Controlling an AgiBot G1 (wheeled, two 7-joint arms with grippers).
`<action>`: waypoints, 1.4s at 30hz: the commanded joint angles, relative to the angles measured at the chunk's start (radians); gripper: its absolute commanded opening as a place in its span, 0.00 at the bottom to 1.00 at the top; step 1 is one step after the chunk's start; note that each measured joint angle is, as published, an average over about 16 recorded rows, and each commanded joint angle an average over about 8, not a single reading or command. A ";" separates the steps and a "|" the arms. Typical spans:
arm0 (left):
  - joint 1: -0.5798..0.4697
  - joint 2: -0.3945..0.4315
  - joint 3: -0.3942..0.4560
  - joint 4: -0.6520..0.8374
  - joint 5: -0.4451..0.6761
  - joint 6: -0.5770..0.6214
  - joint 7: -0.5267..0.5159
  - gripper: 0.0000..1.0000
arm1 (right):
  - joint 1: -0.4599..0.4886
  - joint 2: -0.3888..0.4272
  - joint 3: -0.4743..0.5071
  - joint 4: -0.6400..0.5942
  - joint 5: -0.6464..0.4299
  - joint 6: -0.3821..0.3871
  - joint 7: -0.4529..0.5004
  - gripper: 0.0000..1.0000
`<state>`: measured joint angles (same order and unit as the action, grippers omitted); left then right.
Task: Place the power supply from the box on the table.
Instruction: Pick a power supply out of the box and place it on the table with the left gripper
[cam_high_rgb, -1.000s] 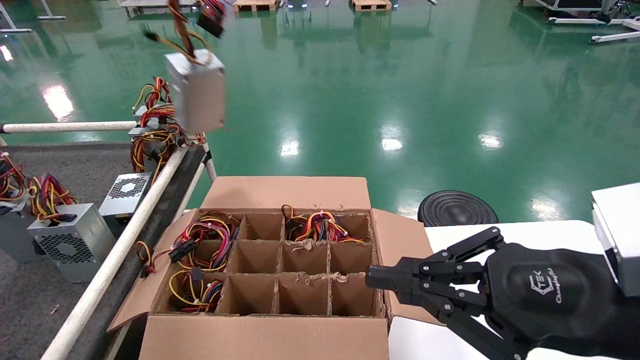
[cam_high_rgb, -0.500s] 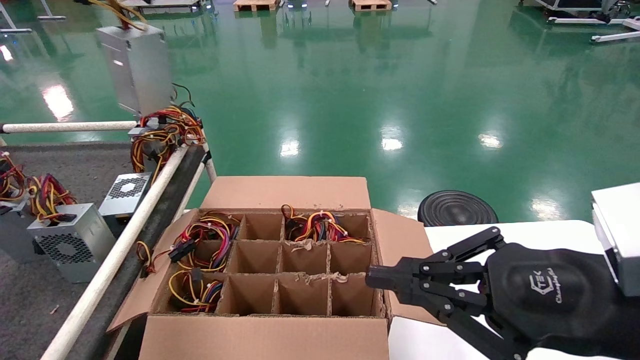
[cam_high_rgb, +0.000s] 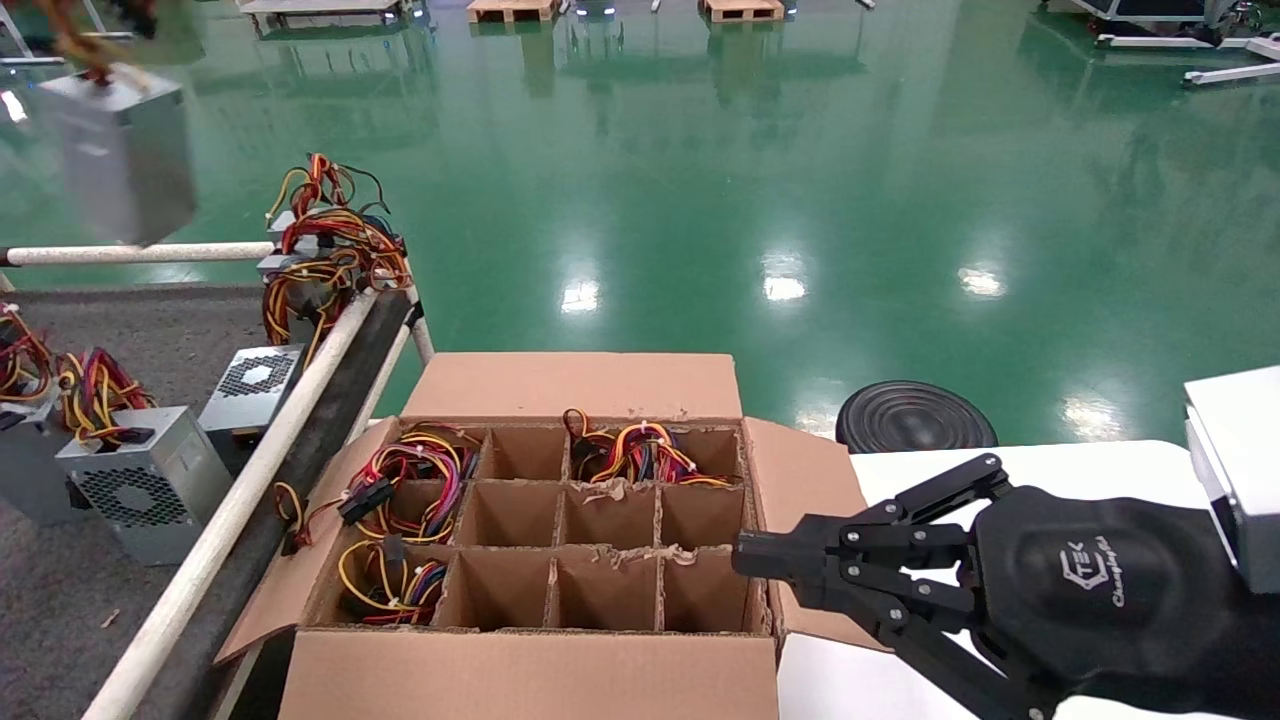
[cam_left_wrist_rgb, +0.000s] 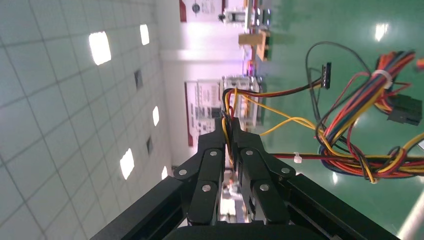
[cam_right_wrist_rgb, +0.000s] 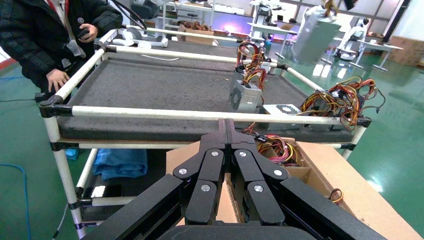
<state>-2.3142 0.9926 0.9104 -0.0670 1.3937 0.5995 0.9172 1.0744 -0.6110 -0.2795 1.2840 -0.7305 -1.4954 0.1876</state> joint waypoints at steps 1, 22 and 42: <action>0.002 -0.009 0.005 0.009 0.006 -0.006 -0.002 0.00 | 0.000 0.000 0.000 0.000 0.000 0.000 0.000 0.00; -0.009 -0.086 0.046 0.080 0.050 -0.038 -0.040 0.00 | 0.000 0.000 0.000 0.000 0.000 0.000 0.000 0.00; 0.008 -0.117 0.076 0.111 0.079 -0.025 -0.068 0.00 | 0.000 0.000 0.000 0.000 0.000 0.000 0.000 0.00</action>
<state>-2.3058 0.8762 0.9855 0.0436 1.4723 0.5742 0.8484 1.0744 -0.6110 -0.2795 1.2840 -0.7305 -1.4954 0.1876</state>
